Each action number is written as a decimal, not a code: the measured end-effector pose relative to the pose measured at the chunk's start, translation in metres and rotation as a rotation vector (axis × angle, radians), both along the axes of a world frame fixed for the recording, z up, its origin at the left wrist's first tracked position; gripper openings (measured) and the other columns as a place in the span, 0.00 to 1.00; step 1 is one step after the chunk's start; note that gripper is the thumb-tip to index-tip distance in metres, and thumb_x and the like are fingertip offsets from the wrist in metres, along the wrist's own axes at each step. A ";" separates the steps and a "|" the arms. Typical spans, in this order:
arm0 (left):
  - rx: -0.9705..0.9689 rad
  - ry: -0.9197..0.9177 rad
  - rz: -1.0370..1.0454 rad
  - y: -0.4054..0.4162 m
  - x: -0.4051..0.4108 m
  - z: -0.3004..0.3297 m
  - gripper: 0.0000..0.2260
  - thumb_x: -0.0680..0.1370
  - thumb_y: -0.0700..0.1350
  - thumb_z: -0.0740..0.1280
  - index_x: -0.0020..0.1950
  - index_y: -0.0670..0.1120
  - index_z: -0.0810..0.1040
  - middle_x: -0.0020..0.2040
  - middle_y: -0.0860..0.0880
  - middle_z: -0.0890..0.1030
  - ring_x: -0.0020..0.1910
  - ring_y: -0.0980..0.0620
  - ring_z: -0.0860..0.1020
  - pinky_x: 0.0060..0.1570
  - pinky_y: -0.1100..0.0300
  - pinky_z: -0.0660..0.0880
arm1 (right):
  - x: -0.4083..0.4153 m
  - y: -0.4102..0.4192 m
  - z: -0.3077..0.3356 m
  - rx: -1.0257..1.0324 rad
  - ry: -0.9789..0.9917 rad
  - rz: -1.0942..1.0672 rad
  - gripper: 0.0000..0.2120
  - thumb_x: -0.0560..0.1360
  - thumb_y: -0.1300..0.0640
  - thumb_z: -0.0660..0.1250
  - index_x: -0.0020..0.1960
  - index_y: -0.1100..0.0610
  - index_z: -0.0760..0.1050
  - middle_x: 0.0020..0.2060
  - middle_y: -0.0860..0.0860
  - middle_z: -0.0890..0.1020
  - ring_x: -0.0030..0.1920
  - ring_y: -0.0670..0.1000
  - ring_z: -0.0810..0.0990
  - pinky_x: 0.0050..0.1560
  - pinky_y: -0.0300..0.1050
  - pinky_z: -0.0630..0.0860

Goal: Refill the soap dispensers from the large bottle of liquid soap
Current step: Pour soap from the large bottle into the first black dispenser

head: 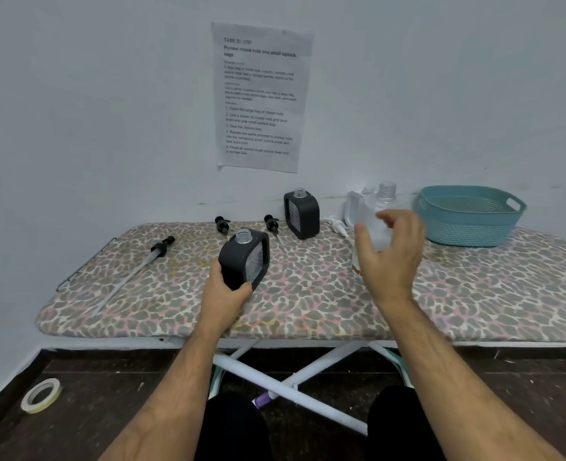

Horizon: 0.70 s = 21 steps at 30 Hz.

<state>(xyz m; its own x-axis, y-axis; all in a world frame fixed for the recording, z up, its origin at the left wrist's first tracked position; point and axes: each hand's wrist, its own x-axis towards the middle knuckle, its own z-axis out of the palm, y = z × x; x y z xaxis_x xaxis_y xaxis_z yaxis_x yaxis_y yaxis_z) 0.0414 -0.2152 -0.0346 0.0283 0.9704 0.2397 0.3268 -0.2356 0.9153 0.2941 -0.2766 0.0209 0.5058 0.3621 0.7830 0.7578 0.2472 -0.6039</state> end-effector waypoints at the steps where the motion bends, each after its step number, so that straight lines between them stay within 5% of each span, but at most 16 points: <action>1: -0.013 -0.001 -0.012 0.001 -0.001 0.000 0.23 0.76 0.37 0.70 0.65 0.52 0.65 0.52 0.57 0.77 0.44 0.59 0.77 0.37 0.66 0.74 | -0.008 -0.001 0.003 -0.051 -0.005 0.105 0.09 0.75 0.54 0.71 0.50 0.56 0.74 0.46 0.48 0.75 0.47 0.50 0.73 0.48 0.43 0.68; 3: -0.044 -0.004 -0.043 0.004 -0.004 0.002 0.23 0.76 0.37 0.69 0.66 0.51 0.65 0.51 0.54 0.77 0.41 0.57 0.77 0.32 0.68 0.72 | -0.022 -0.002 0.006 -0.193 0.030 0.313 0.06 0.76 0.56 0.71 0.45 0.53 0.74 0.41 0.44 0.76 0.42 0.46 0.75 0.43 0.40 0.72; 7: -0.156 -0.036 -0.117 0.015 -0.015 0.009 0.27 0.76 0.35 0.69 0.69 0.52 0.64 0.55 0.53 0.77 0.49 0.50 0.80 0.40 0.57 0.79 | -0.042 0.007 0.002 -0.413 0.113 0.567 0.05 0.76 0.56 0.71 0.41 0.53 0.78 0.37 0.47 0.81 0.39 0.46 0.79 0.42 0.39 0.77; 12: -0.285 -0.087 -0.200 0.029 -0.032 0.018 0.29 0.74 0.29 0.67 0.67 0.53 0.66 0.56 0.45 0.76 0.44 0.46 0.79 0.32 0.60 0.76 | -0.056 0.030 -0.009 -0.517 0.272 0.700 0.04 0.75 0.57 0.71 0.42 0.54 0.78 0.37 0.53 0.82 0.37 0.49 0.79 0.41 0.46 0.80; 15: -0.344 -0.126 -0.252 0.039 -0.037 0.020 0.30 0.74 0.26 0.65 0.67 0.53 0.66 0.57 0.44 0.76 0.50 0.44 0.79 0.45 0.52 0.77 | -0.064 0.046 -0.015 -0.573 0.312 0.720 0.04 0.76 0.57 0.71 0.49 0.52 0.78 0.44 0.49 0.81 0.44 0.47 0.80 0.48 0.46 0.81; 21: -0.385 -0.148 -0.330 0.052 -0.043 0.022 0.35 0.69 0.28 0.66 0.72 0.52 0.66 0.61 0.42 0.75 0.52 0.45 0.78 0.45 0.53 0.77 | -0.071 0.070 -0.021 -0.722 0.336 0.881 0.29 0.77 0.61 0.70 0.75 0.50 0.65 0.70 0.50 0.72 0.69 0.49 0.72 0.69 0.50 0.70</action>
